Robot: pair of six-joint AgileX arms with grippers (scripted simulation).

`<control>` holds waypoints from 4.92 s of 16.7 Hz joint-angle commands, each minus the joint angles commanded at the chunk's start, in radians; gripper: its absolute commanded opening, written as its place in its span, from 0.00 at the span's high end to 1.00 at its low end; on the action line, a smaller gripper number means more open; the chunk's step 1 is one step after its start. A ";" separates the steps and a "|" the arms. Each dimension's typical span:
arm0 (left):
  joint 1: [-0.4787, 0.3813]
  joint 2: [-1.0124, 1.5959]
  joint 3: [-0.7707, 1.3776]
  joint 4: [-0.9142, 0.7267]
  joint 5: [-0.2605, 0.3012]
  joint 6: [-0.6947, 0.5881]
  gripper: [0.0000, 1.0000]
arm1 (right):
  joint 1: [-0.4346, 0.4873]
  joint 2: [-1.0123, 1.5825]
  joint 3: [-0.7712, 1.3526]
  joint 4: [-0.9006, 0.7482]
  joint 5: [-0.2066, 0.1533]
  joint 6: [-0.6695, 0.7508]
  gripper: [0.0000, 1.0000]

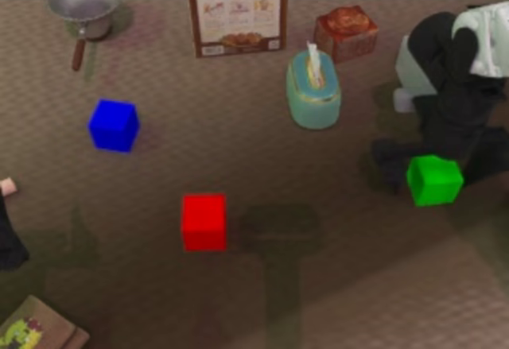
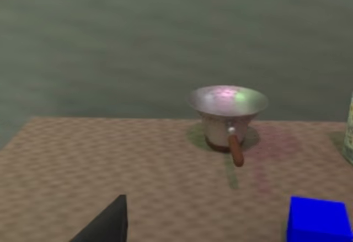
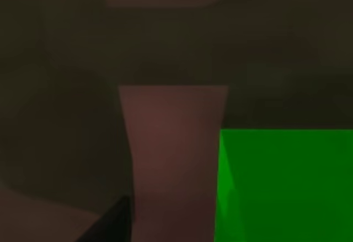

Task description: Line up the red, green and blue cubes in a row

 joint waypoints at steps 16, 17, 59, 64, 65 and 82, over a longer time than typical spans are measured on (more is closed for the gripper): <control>0.000 0.000 0.000 0.000 0.000 0.000 0.00 | 0.000 0.000 0.000 0.000 0.000 0.000 1.00; 0.000 0.000 0.000 0.000 0.000 0.000 0.00 | 0.000 0.000 0.000 0.000 0.000 0.000 1.00; 0.000 0.000 0.000 0.000 0.000 0.000 0.00 | 0.494 0.106 0.343 -0.227 0.001 0.622 1.00; 0.000 0.000 0.000 0.000 0.000 0.000 0.00 | 0.495 0.122 0.295 -0.170 0.003 0.624 1.00; 0.000 0.000 0.000 0.000 0.000 0.000 0.00 | 0.495 0.122 0.295 -0.170 0.003 0.624 1.00; 0.000 0.000 0.000 0.000 0.000 0.000 0.00 | 0.495 0.122 0.295 -0.170 0.003 0.624 0.00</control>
